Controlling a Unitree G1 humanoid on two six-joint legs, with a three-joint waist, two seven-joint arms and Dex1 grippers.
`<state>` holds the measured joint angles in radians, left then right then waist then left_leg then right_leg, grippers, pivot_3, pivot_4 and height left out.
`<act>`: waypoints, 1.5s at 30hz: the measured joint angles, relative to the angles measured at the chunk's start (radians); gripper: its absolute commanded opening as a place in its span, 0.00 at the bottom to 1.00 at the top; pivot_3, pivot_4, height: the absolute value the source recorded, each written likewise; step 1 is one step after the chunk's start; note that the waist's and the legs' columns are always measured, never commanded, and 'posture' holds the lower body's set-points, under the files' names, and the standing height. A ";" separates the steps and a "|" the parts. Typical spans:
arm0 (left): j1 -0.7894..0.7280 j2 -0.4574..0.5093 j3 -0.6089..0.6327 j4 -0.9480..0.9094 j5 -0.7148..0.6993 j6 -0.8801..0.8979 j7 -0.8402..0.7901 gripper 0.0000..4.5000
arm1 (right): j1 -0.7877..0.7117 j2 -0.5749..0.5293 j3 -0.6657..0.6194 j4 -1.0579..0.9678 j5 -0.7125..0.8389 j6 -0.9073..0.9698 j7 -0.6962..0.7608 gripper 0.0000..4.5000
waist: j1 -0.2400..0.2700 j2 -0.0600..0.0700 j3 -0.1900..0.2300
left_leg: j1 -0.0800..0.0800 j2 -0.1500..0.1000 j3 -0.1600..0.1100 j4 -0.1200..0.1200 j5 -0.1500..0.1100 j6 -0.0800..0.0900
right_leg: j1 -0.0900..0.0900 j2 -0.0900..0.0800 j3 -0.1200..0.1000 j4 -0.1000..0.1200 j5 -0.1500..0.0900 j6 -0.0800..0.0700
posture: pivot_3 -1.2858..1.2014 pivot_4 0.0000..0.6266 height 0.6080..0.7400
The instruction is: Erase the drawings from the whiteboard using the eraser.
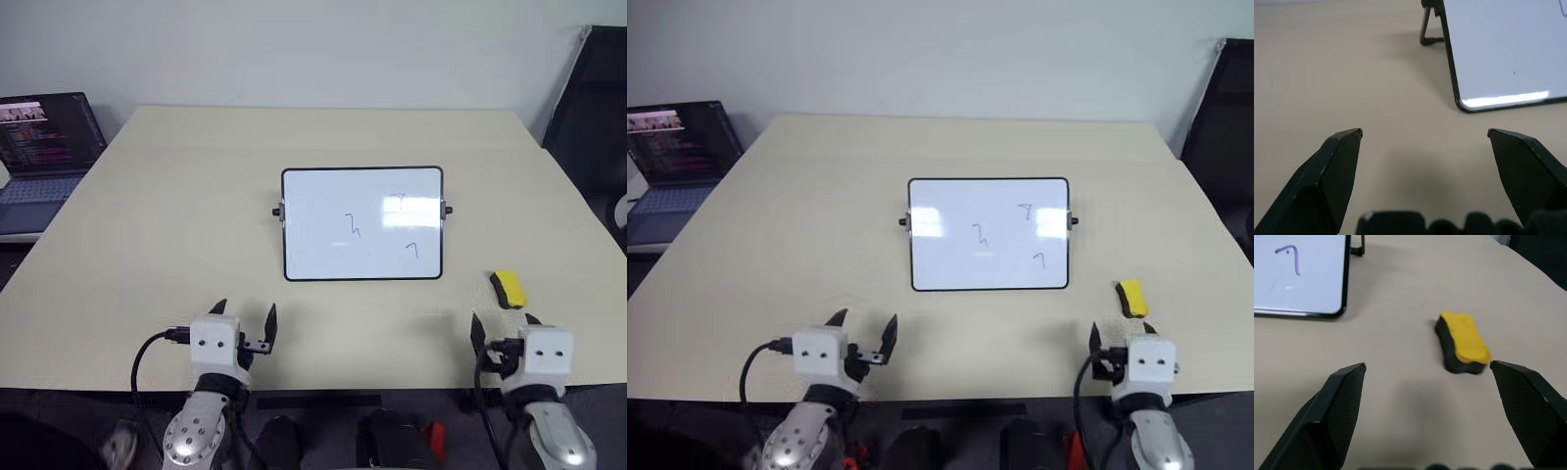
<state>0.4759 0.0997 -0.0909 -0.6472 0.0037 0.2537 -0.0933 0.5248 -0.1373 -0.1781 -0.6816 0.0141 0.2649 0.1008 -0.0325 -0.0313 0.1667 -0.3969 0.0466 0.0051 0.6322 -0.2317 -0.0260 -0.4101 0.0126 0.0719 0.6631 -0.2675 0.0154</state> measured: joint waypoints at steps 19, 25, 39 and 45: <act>-0.075 0.027 0.000 0.047 -0.014 -0.004 -0.024 1.00 | 0.056 0.063 -0.008 -0.068 -0.015 0.030 -0.044 0.98 | 0.000 0.002 -0.001 | -0.002 0.000 -0.002 0.002 -0.001 -0.002 | -0.002 -0.001 -0.001 0.000 0.000 0.000 | 0.52 0.24 1.00; -0.133 0.041 0.032 0.125 -0.030 -0.049 -0.049 1.00 | 0.014 0.081 0.005 -0.009 -0.005 0.025 -0.050 0.98 | 0.000 0.002 -0.002 | -0.002 0.000 0.000 0.002 -0.001 -0.002 | -0.001 0.000 -0.001 0.000 0.000 0.000 | 0.52 0.24 1.00; -0.489 0.152 0.080 0.262 -0.248 -0.094 -0.335 1.00 | -0.153 0.006 -0.118 0.029 0.096 0.104 -0.017 0.98 | 0.001 0.003 -0.002 | -0.001 -0.003 0.000 0.006 -0.001 -0.002 | 0.003 0.003 -0.002 0.002 0.001 0.001 | 0.52 0.24 1.00; -0.697 0.221 -0.046 0.313 -0.400 0.008 -0.624 1.00 | -0.251 -0.014 -0.124 0.044 0.143 0.186 -0.015 0.98 | 0.000 0.004 -0.003 | -0.001 -0.005 -0.001 0.007 -0.001 -0.002 | 0.004 0.004 -0.003 0.002 0.004 0.006 | 0.52 0.24 1.00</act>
<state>-0.2214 0.3207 -0.1368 -0.3345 -0.3966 0.2613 -0.7177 0.2741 -0.1508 -0.3024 -0.6380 0.1567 0.4510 0.0857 -0.0320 -0.0276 0.1639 -0.3983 0.0413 0.0040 0.6393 -0.2327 -0.0276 -0.4064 0.0169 0.0690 0.6652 -0.2637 0.0218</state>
